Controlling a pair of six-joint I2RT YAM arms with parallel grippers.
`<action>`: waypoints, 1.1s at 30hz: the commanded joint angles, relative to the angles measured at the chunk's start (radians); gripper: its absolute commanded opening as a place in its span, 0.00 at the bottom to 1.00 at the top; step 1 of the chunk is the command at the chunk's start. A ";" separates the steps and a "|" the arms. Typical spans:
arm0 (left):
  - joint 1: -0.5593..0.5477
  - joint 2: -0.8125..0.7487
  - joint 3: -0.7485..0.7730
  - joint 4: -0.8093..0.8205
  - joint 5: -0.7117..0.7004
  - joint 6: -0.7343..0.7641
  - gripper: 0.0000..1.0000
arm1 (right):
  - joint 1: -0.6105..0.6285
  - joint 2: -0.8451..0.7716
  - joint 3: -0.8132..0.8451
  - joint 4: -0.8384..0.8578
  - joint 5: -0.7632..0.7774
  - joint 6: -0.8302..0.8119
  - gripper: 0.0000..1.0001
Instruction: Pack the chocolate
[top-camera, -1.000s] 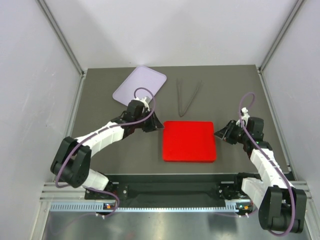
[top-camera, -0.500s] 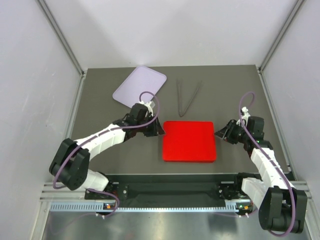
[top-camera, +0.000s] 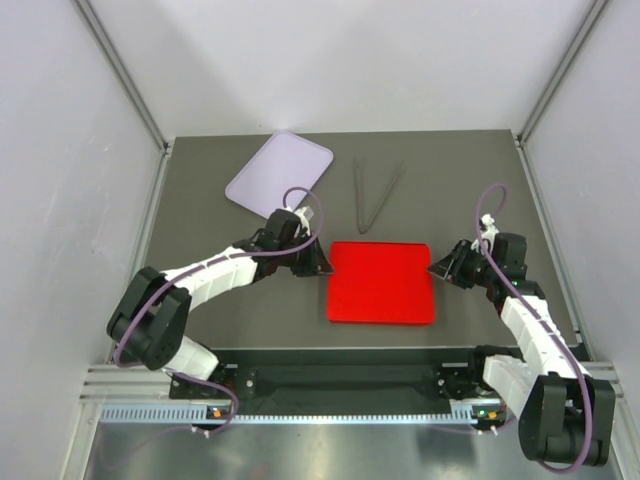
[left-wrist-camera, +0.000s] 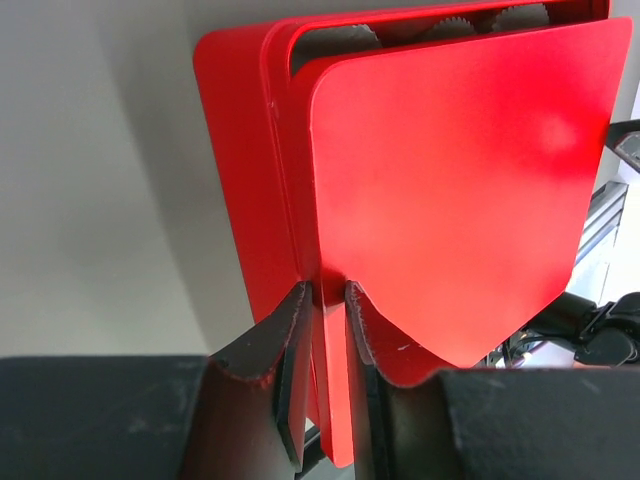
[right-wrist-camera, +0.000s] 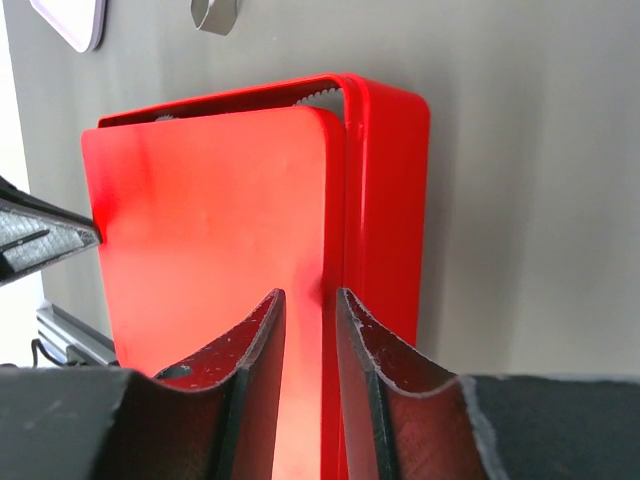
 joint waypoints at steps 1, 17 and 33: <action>-0.007 0.017 0.008 0.059 0.004 -0.016 0.22 | 0.015 -0.005 -0.005 0.040 -0.012 0.005 0.27; -0.010 0.014 0.049 0.048 0.009 -0.044 0.04 | 0.023 -0.008 0.013 0.060 -0.027 0.023 0.20; -0.018 0.051 0.135 -0.012 -0.013 -0.044 0.00 | 0.025 0.013 0.058 0.056 -0.029 0.026 0.19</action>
